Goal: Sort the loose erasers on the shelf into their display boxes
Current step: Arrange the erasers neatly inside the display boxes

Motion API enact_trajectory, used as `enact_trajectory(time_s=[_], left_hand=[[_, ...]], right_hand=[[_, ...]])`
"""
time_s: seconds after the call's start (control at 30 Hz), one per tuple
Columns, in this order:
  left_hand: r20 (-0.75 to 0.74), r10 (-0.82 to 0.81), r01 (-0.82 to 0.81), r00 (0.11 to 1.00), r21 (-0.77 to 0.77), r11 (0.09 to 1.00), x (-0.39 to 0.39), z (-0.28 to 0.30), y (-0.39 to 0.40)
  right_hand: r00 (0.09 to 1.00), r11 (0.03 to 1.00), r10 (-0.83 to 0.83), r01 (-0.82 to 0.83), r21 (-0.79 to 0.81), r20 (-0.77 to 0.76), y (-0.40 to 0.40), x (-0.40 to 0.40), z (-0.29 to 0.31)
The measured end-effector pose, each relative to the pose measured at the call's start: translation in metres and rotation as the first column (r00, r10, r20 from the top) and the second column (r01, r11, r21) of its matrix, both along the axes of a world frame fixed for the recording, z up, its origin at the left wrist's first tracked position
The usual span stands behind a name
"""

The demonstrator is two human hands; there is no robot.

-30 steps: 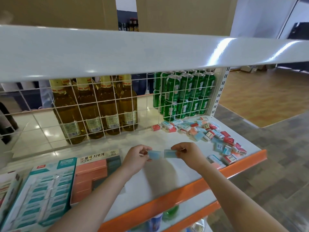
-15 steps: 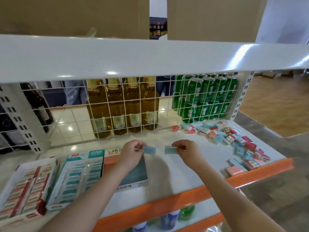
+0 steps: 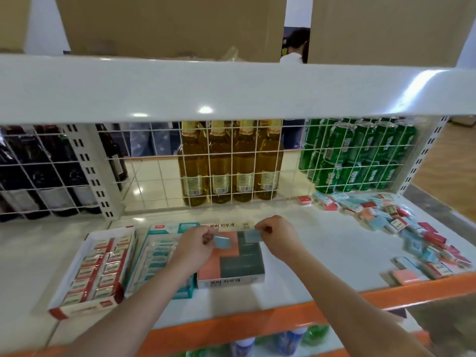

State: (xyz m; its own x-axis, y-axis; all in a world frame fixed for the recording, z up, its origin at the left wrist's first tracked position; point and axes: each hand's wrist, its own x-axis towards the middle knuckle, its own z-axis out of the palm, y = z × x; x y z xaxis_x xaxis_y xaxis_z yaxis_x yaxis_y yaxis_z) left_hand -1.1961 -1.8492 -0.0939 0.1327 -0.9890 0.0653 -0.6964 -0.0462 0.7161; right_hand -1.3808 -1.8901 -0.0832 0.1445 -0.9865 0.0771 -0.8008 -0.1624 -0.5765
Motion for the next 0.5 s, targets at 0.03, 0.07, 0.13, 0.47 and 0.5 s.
enact_trajectory(time_s=[0.03,0.07,0.13,0.47,0.5], left_hand=[[0.019,0.002,-0.002,1.000,0.003,1.000,0.001,-0.001,0.002],[0.029,0.007,-0.007,1.000,0.006,1.000,0.003,-0.002,0.003],[0.044,0.019,-0.020,0.999,0.010,1.000,0.006,-0.003,0.004],[0.067,0.016,-0.018,0.998,0.019,1.000,0.015,-0.006,-0.002],[0.063,0.014,-0.015,0.998,0.020,1.000,0.015,-0.007,-0.003]], right_hand=[[1.000,1.000,-0.001,0.001,-0.001,-0.015,-0.001,0.004,0.000],[1.000,1.000,-0.004,0.004,-0.004,-0.029,-0.003,0.007,-0.001],[0.998,1.000,-0.023,0.023,-0.004,-0.051,-0.008,0.011,-0.002],[0.991,0.999,-0.017,0.024,0.048,-0.132,-0.023,0.019,-0.016],[0.988,0.998,-0.010,0.019,0.053,-0.156,-0.024,0.020,-0.016]])
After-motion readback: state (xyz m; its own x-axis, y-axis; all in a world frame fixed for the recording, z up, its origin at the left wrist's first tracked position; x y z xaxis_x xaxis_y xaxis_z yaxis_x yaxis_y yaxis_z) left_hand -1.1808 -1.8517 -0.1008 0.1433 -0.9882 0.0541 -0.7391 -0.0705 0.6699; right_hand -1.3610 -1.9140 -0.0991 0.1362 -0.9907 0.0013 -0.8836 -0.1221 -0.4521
